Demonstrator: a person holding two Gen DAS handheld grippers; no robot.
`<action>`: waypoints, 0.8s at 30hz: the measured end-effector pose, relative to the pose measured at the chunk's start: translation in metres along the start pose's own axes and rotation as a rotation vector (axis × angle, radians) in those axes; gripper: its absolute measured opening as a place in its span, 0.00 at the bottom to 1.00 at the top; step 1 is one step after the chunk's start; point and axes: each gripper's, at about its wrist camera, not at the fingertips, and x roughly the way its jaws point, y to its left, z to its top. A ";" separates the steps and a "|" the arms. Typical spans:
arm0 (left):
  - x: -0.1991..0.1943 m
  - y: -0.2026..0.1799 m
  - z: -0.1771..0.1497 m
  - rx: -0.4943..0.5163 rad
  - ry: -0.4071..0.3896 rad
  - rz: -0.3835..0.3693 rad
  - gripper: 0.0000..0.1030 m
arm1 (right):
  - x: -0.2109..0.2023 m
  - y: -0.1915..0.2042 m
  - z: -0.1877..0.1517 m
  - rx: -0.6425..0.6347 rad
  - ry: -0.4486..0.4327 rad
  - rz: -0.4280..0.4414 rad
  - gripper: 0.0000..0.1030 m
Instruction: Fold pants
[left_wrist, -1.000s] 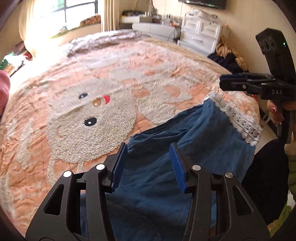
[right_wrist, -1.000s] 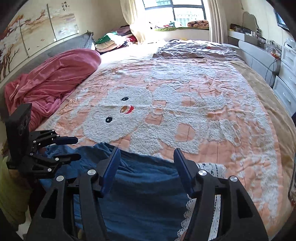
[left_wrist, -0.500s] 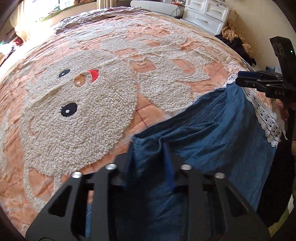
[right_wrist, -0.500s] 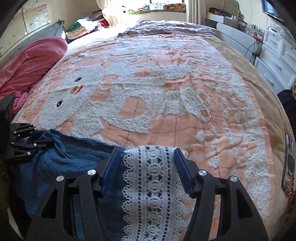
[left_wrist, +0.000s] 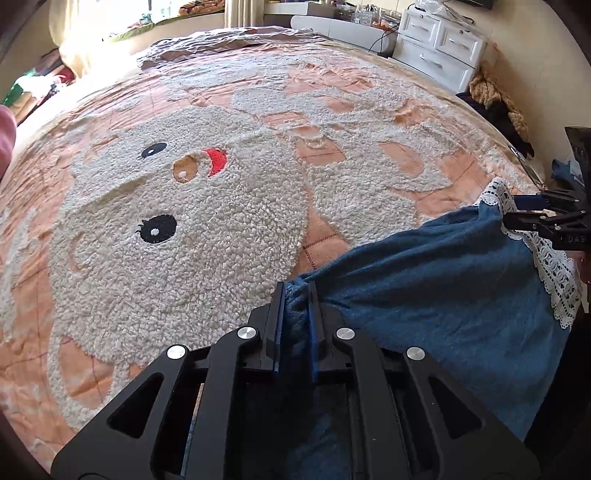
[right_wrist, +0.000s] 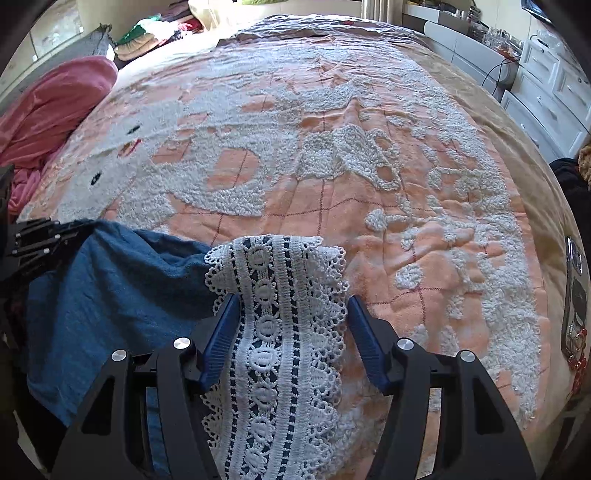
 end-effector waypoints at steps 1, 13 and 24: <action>-0.004 0.002 0.001 -0.011 -0.006 -0.019 0.12 | -0.005 -0.006 0.001 0.033 -0.022 0.026 0.58; -0.004 0.002 -0.007 -0.025 0.008 -0.040 0.35 | 0.009 -0.022 0.010 0.123 -0.044 0.085 0.44; -0.004 -0.001 -0.006 -0.017 0.013 -0.044 0.37 | -0.007 -0.006 0.003 0.008 -0.102 0.013 0.42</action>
